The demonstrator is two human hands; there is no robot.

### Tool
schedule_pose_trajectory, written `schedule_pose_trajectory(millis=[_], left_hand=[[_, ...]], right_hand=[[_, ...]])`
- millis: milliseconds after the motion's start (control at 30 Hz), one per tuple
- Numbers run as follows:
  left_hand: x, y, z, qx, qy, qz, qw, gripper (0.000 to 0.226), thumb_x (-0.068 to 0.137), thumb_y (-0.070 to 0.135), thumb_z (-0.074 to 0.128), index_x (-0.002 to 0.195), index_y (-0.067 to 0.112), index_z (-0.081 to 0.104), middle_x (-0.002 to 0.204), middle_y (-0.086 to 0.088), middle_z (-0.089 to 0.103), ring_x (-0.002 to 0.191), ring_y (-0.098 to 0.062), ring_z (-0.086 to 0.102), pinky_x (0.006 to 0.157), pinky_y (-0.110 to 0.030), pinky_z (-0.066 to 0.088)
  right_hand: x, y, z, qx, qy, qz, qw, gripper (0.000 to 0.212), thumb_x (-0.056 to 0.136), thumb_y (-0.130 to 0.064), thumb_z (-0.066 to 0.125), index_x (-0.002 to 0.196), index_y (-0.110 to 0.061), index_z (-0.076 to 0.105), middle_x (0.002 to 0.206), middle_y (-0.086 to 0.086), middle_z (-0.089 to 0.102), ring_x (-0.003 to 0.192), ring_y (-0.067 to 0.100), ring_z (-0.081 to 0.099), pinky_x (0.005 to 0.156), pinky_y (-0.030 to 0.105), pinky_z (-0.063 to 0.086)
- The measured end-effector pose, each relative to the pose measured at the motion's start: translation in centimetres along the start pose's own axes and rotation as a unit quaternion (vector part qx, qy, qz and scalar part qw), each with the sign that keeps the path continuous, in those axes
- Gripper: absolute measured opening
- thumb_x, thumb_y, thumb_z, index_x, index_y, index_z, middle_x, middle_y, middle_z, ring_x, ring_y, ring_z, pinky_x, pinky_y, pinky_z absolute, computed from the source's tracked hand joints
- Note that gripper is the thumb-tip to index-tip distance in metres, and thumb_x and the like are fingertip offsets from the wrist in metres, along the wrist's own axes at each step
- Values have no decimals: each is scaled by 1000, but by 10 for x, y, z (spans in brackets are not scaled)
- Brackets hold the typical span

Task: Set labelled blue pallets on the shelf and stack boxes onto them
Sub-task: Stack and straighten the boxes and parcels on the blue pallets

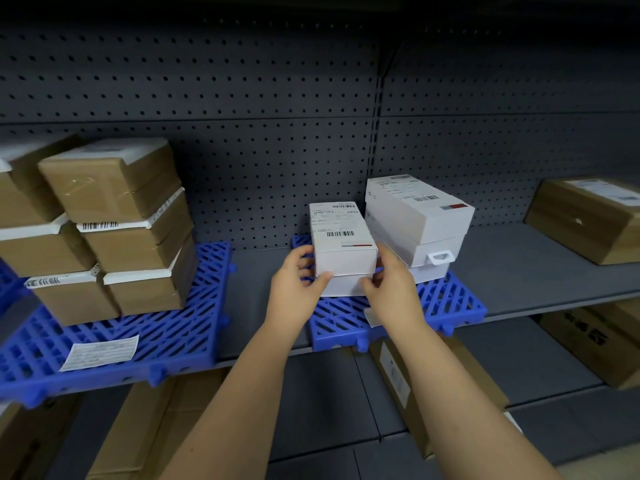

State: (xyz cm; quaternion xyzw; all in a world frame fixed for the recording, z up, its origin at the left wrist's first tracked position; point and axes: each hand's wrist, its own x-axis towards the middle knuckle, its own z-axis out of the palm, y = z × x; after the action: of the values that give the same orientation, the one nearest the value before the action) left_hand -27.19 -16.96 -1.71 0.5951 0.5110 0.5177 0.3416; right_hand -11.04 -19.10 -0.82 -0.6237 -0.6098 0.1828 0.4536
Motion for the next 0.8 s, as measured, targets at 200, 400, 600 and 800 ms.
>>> schedule_pose_trajectory(millis=[200,400,600,800], left_hand=[[0,4,10,-19,14,1,1000,50,82,13,76,126,22,53,105,12,62,91,-3,61,75,-15,50],[1,8,22,-32,19,-3,999,50,84,11,74,128,20,53,106,10,62,91,-7,62,80,-21,52],[2,2,18,-125,16,-72,989,41,83,12,76,118,25,59,110,3,67,97,-12,67,84,-37,58],[1,6,20,-134,12,-65,989,42,84,1,70,118,25,59,107,4,66,94,-10,67,77,-28,58]], right_hand=[[-12,5,-1,113,30,45,992,42,85,-3,66,112,-28,44,100,-17,54,92,0,57,79,13,48],[-14,10,-8,169,14,42,985,47,87,7,51,114,-32,47,105,-24,55,97,-7,55,77,6,44],[-11,21,-18,265,3,91,960,28,98,-21,44,112,-31,66,110,-14,68,107,2,59,94,24,46],[-7,16,-28,321,-30,111,940,36,105,-36,29,105,-29,65,108,-7,67,106,6,60,88,19,46]])
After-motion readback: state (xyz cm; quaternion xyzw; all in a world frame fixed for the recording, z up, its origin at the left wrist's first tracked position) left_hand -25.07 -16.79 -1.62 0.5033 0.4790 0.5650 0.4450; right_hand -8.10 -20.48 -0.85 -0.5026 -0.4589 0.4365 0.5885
